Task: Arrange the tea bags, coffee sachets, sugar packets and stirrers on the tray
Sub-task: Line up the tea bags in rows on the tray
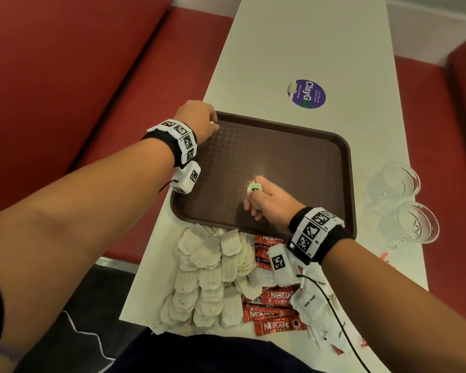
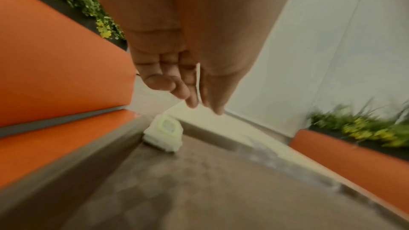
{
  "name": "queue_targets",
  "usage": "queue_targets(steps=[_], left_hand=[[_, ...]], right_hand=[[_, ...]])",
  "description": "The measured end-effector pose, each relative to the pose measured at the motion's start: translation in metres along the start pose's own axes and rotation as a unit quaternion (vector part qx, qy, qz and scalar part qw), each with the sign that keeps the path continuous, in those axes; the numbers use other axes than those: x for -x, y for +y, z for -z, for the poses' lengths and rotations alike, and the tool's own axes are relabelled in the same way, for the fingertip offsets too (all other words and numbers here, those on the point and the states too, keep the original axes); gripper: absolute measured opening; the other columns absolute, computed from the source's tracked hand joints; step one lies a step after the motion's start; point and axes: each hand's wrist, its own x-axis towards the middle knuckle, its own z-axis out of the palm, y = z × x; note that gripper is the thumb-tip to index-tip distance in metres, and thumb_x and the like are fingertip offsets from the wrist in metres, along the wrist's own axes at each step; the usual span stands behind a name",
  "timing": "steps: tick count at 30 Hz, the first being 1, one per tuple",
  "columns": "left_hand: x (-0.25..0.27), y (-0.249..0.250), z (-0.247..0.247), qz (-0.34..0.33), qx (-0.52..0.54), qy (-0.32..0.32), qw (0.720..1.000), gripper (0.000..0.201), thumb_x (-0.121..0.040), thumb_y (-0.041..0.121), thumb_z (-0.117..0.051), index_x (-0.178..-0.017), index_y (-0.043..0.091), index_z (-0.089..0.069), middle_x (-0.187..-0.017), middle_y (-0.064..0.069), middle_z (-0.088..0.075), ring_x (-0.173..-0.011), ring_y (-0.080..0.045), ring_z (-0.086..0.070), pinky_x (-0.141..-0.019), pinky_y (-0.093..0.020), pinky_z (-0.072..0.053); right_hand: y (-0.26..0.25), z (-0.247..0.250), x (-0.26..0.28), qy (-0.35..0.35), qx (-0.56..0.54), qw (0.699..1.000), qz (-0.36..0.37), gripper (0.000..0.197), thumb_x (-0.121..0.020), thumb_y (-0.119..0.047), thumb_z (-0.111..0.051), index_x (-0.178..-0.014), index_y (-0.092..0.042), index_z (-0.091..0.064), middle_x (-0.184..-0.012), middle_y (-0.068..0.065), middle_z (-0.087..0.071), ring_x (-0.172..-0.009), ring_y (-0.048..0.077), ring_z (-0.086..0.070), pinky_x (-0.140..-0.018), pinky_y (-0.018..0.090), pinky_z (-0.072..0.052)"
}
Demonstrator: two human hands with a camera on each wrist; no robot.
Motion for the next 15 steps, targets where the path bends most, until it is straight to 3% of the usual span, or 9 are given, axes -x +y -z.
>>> queue_targets(steps=[2, 4, 8, 11, 15], left_hand=[[0.022, 0.01, 0.01, -0.057, 0.081, 0.006, 0.995, 0.021, -0.091, 0.045, -0.065, -0.1, 0.027, -0.072, -0.096, 0.008, -0.068, -0.092, -0.012, -0.062, -0.081, -0.028, -0.047], [0.048, 0.021, 0.018, -0.125, 0.129, -0.049, 0.982, 0.027, -0.089, 0.052, -0.066, -0.1, 0.029, -0.074, -0.091, 0.014, -0.069, -0.085, -0.004, -0.062, -0.077, -0.023, -0.047], [0.074, 0.027, 0.012, -0.219, 0.108, -0.138, 0.96, 0.023, -0.085, 0.046, -0.072, -0.1, 0.029, -0.074, -0.085, 0.015, -0.068, -0.078, -0.002, -0.061, -0.069, -0.018, -0.045], [0.08, 0.026, 0.009, -0.227, 0.119, -0.113, 0.96, 0.012, -0.089, 0.037, -0.071, -0.095, 0.028, -0.074, -0.08, 0.014, -0.068, -0.075, -0.002, -0.06, -0.07, -0.022, -0.046], [0.086, 0.023, 0.011, -0.22, 0.154, -0.066, 0.961, 0.007, -0.09, 0.032, -0.071, -0.094, 0.027, -0.073, -0.081, 0.013, -0.068, -0.075, -0.001, -0.06, -0.071, -0.017, -0.046]], right_hand=[[-0.001, 0.0, -0.004, 0.027, 0.003, 0.999, 0.023, 0.008, -0.103, -0.026, -0.043, -0.097, -0.023, -0.048, -0.098, 0.003, -0.069, -0.086, 0.025, -0.066, -0.081, 0.048, -0.057], [-0.003, 0.001, -0.009, 0.061, 0.038, 0.996, 0.046, 0.012, -0.103, -0.035, -0.046, -0.1, -0.024, -0.05, -0.101, 0.007, -0.068, -0.092, 0.03, -0.067, -0.083, 0.055, -0.056], [-0.013, 0.002, -0.014, 0.098, 0.069, 0.99, 0.077, 0.02, -0.102, -0.037, -0.051, -0.098, -0.018, -0.053, -0.094, 0.01, -0.065, -0.086, 0.031, -0.064, -0.081, 0.057, -0.054], [-0.015, 0.001, -0.017, 0.113, 0.059, 0.988, 0.084, 0.016, -0.097, -0.033, -0.061, -0.092, -0.019, -0.056, -0.082, 0.002, -0.063, -0.075, 0.022, -0.06, -0.073, 0.045, -0.055], [-0.012, 0.001, -0.019, 0.141, 0.073, 0.984, 0.085, 0.015, -0.094, -0.03, -0.067, -0.092, -0.018, -0.058, -0.077, -0.003, -0.06, -0.065, 0.011, -0.053, -0.061, 0.028, -0.043]])
